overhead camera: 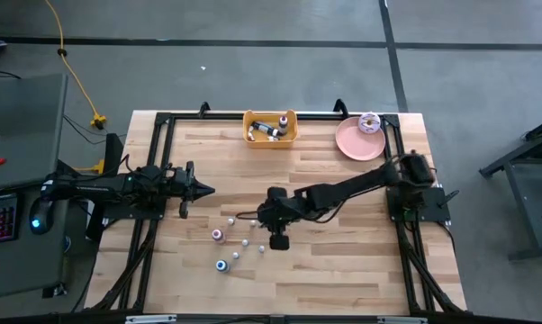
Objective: Pick & Place food coloring
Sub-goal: Put the small green food coloring bottle into the yellow bin, then put the small red food coloring bottle into the yellow bin
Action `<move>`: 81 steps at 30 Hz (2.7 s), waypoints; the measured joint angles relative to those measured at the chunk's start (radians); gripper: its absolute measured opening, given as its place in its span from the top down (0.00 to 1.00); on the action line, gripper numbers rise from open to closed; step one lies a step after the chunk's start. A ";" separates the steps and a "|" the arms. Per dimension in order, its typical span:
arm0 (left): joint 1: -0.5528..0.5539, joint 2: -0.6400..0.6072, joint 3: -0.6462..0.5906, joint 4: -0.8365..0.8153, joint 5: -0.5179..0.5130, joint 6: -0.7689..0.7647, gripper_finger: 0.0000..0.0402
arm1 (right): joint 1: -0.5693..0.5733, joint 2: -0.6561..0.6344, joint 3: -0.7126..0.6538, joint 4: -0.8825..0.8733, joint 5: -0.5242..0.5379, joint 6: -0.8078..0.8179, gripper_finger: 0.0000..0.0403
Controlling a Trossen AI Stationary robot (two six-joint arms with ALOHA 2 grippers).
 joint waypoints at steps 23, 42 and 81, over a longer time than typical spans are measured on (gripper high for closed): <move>0.000 0.000 0.000 0.000 -0.002 0.000 1.00 | -0.441 -0.108 0.248 -0.390 0.191 0.221 0.90; 0.000 0.000 0.000 0.000 -0.003 0.000 1.00 | -0.569 0.193 0.369 -0.242 0.182 0.427 0.89; 0.000 0.000 0.000 0.000 -0.001 0.000 1.00 | -0.598 0.424 0.575 -0.254 0.097 0.407 0.79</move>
